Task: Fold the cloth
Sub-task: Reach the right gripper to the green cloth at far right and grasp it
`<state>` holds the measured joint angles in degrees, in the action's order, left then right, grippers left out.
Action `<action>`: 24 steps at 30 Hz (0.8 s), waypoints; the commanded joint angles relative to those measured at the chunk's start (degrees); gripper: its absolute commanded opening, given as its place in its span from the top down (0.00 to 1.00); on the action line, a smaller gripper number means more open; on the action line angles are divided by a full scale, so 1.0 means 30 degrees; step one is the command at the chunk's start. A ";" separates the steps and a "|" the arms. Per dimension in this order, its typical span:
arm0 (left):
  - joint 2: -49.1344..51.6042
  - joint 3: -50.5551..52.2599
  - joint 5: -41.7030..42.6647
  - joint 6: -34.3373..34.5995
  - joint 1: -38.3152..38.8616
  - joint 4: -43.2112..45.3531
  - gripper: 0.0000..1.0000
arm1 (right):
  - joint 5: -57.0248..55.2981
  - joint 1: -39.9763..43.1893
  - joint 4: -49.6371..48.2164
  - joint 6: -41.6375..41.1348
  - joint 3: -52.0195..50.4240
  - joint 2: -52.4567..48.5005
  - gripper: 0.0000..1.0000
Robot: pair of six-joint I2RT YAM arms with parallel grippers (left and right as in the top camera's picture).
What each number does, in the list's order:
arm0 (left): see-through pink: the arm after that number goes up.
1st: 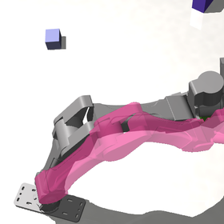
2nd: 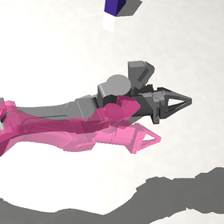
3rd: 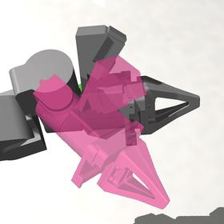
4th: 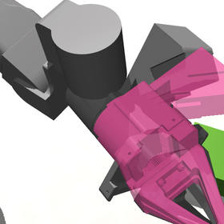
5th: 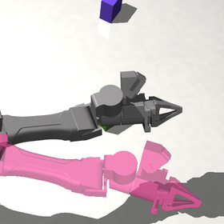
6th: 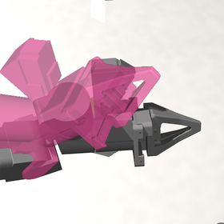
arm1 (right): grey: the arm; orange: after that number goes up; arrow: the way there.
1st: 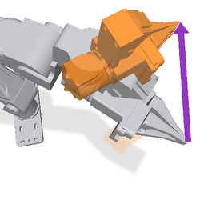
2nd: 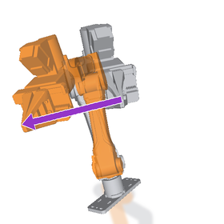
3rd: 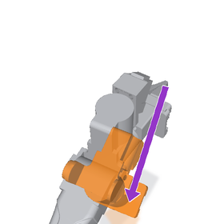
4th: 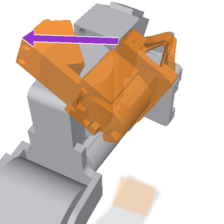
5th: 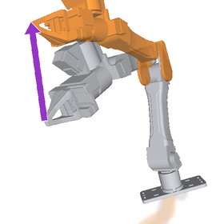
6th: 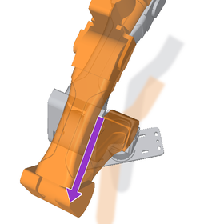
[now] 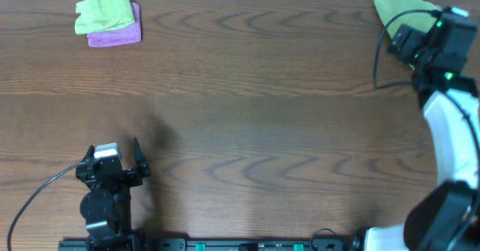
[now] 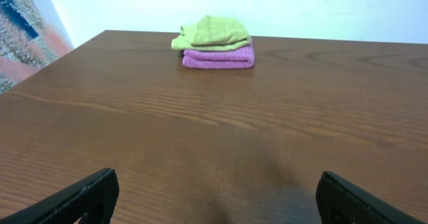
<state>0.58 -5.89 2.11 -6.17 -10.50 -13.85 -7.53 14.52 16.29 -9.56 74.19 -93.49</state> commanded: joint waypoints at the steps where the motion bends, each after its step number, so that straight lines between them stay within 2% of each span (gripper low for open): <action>1: -0.0117 0.0503 -0.0270 0.0066 -0.0131 -0.0219 0.05 | -0.1005 0.0918 0.0801 0.0357 0.1814 -0.1683 0.02; 8: -0.0124 0.0503 -0.0270 0.0066 -0.0131 -0.0211 0.05 | -0.0714 0.2914 0.2812 -0.0612 0.3912 -0.4947 0.05; 13: -0.0117 0.0503 -0.0270 0.0066 -0.0131 -0.0211 0.04 | 0.0882 0.4233 0.3009 -0.2018 0.3942 -0.5967 0.13; 17: -0.0117 0.0503 -0.0270 0.0066 -0.0131 -0.0219 0.04 | 0.2710 0.5253 0.2091 -0.2251 0.3942 -0.6579 0.18; 24: -0.0117 0.0503 -0.0270 0.0066 -0.0131 -0.0211 0.04 | 0.8881 0.6302 -0.1428 -0.3337 0.4058 -0.9005 0.14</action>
<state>0.58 -5.89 2.11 -6.17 -10.50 -13.87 7.84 32.36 14.52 -16.21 85.19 -116.90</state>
